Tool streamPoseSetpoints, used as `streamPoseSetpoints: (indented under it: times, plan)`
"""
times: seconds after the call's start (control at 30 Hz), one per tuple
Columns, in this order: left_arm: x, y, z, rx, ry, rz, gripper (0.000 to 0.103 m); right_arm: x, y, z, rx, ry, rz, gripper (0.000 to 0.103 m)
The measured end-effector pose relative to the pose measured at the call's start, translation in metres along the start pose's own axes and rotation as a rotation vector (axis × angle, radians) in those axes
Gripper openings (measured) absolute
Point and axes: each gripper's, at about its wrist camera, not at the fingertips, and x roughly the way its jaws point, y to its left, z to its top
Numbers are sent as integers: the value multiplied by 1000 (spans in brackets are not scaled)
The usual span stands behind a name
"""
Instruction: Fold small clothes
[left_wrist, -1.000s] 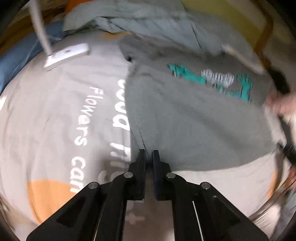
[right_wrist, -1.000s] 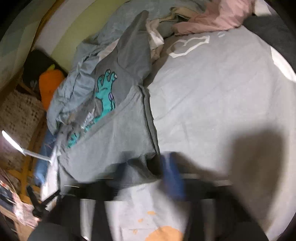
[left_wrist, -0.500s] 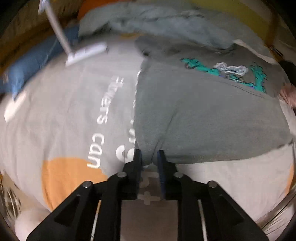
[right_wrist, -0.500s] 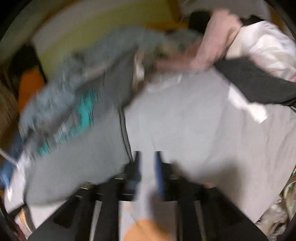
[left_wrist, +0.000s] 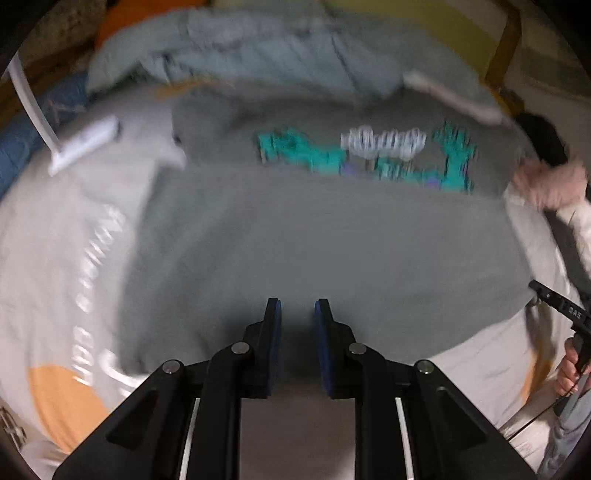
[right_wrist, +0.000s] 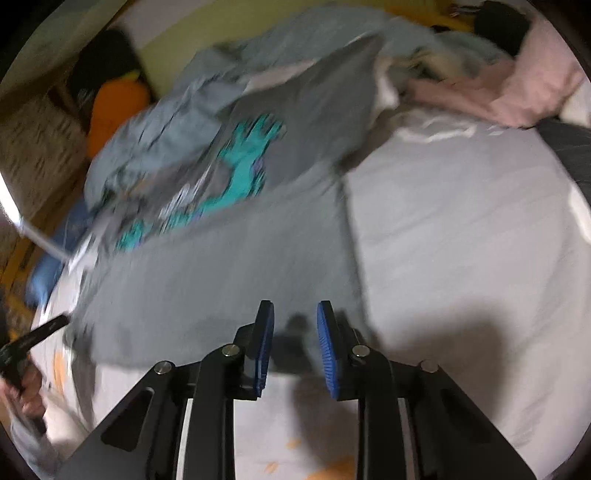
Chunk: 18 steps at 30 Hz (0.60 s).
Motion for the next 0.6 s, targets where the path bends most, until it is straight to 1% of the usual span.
streamPoseSetpoints:
  times: [0.03, 0.07, 0.1, 0.13, 0.17, 0.23, 0.27, 0.3, 0.33, 0.4, 0.43, 0.5, 0.57, 0.6]
  plan:
    - [8, 3, -7, -1, 22, 1, 18, 5, 2, -9, -7, 36, -28, 25]
    - [12, 4, -14, 5, 19, 6, 18, 6, 2, -23, -1, 39, -52, 24]
    - [10, 2, -18, 26, -3, 15, 18, 1, 5, -30, -8, 24, -72, 24]
    - [6, -1, -20, 50, -5, 38, 18, -2, 8, -35, -23, 24, -92, 24]
    - [2, -2, -21, 53, -11, 58, 18, -5, 10, -40, -33, 27, -107, 24]
    - [-3, 5, -24, 15, -32, 84, 18, -7, 10, -50, -29, 37, -125, 25]
    - [-3, 9, -27, -2, -37, 83, 18, -11, 12, -50, -35, 27, -131, 25]
    - [-2, 12, -28, -11, -51, 68, 18, -16, 14, -50, -41, 9, -128, 25]
    - [-4, 14, -31, -10, -64, 60, 18, -24, 18, -47, -44, -37, -119, 25]
    - [-8, 11, -34, 11, -82, 58, 18, -40, 23, -42, -48, -108, -101, 25]
    - [-8, 7, -34, 21, -90, 58, 19, -42, 27, -38, -55, -126, -85, 25]
    - [-4, 1, -36, 37, -82, 74, 21, -39, 39, -27, -81, -132, -43, 25]
    - [4, -2, -37, 41, -84, 100, 21, -27, 52, -16, -97, -116, -30, 25]
    - [6, -1, -35, 25, -94, 100, 22, -20, 59, -12, -107, -99, -27, 25]
